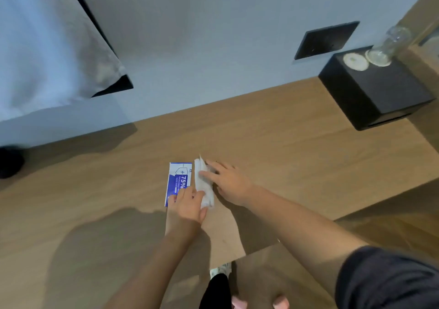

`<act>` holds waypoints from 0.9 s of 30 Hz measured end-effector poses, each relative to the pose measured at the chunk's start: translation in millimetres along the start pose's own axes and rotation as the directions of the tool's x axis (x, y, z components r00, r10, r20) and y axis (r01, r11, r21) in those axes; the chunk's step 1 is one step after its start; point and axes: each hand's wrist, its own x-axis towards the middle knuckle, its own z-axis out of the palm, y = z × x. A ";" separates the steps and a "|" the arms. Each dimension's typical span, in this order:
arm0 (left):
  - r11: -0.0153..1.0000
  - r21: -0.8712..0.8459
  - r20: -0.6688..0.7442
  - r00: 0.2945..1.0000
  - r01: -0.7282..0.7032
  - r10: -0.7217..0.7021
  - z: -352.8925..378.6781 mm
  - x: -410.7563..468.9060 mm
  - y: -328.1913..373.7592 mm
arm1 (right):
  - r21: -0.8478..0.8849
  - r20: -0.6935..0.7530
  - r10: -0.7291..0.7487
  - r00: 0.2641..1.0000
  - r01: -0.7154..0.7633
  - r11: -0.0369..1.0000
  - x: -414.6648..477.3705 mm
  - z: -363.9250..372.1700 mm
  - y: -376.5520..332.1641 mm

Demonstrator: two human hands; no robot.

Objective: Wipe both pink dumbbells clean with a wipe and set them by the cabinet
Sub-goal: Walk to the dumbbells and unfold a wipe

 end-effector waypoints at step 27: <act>0.751 -0.605 0.036 0.951 0.264 -0.306 -2.4 -188.5 98.5 | 0.401 -0.190 0.129 0.973 -0.043 0.915 -243.2 59.4 -61.6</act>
